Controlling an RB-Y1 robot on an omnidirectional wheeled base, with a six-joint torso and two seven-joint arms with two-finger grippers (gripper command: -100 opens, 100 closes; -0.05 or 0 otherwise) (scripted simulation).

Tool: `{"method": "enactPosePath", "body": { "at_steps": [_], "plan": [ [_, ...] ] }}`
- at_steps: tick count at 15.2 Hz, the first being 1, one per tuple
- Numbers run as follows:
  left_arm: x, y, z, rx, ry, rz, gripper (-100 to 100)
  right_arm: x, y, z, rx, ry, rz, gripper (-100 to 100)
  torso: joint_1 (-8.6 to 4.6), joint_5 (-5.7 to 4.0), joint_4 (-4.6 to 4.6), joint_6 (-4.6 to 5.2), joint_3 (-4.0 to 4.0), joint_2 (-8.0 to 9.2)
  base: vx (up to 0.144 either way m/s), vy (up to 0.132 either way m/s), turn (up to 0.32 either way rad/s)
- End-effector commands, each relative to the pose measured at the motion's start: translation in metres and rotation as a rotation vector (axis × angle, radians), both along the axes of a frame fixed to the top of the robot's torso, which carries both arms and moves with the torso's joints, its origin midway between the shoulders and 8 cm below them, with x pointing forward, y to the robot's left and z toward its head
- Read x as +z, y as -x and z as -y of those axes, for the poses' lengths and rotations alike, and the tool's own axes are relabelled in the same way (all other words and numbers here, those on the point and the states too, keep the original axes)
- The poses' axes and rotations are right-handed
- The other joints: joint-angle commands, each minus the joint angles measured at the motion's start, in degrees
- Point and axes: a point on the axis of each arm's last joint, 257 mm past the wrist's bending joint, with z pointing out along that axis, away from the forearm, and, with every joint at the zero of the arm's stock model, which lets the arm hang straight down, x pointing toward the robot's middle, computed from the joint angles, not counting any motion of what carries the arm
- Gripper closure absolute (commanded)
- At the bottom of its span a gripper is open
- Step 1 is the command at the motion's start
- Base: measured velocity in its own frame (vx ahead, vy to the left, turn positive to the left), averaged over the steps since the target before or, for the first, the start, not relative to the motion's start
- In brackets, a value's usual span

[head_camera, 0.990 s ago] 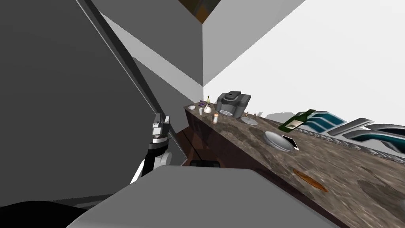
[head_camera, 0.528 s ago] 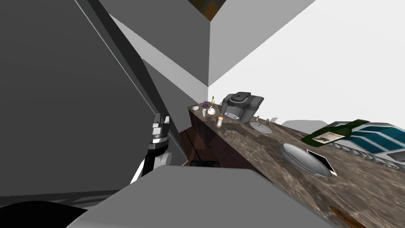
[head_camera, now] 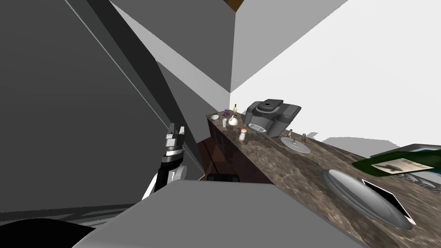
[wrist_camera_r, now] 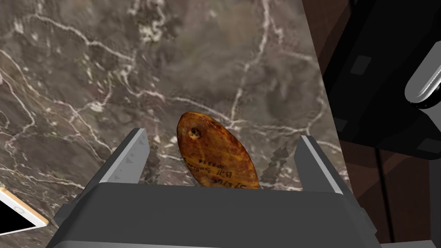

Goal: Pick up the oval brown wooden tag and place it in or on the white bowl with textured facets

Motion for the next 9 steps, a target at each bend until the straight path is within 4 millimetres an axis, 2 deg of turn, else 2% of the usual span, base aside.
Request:
{"method": "enactPosePath", "body": {
  "at_steps": [1, 2, 3, 4, 8, 9],
  "plan": [
    [0.000, 0.000, 0.000, 0.000, 0.000, 0.000, 0, -0.007, 0.008, -0.004, -0.007, 0.000, 0.004, -100, 0.00, 0.00, 0.00, 0.00, 0.00, 0.00, -0.015, -0.049, 0.048],
    [0.000, 0.000, 0.000, 0.000, 0.000, 0.000, 0, -0.013, 0.013, -0.008, -0.012, -0.001, 0.007, -100, -0.02, -0.01, 0.01, 0.00, 0.03, 0.05, -0.014, -0.043, 0.063],
    [0.000, 0.000, 0.000, 0.000, 0.000, 0.000, 0, -0.008, 0.007, -0.005, -0.008, -0.001, 0.005, -100, -0.01, -0.01, 0.02, 0.01, 0.05, 0.08, -0.008, -0.026, 0.025],
    [0.000, 0.000, 0.000, 0.000, 0.000, 0.000, 0, -0.009, 0.008, -0.005, -0.008, 0.000, 0.005, 100, 0.03, 0.01, 0.02, 0.00, 0.05, 0.07, -0.003, -0.010, 0.001],
    [0.000, 0.000, 0.000, 0.000, 0.000, 0.000, 0, -0.009, 0.009, -0.004, -0.005, 0.002, 0.003, 100, 0.16, -0.04, 0.03, 0.01, 0.02, 0.02, -0.001, -0.004, 0.000],
    [0.000, 0.000, 0.000, 0.000, 0.000, 0.000, 0, -0.001, 0.003, 0.000, -0.001, 0.001, 0.000, 100, 0.16, -0.04, 0.03, 0.01, 0.02, 0.01, 0.006, 0.015, -0.070]
  ]
}}
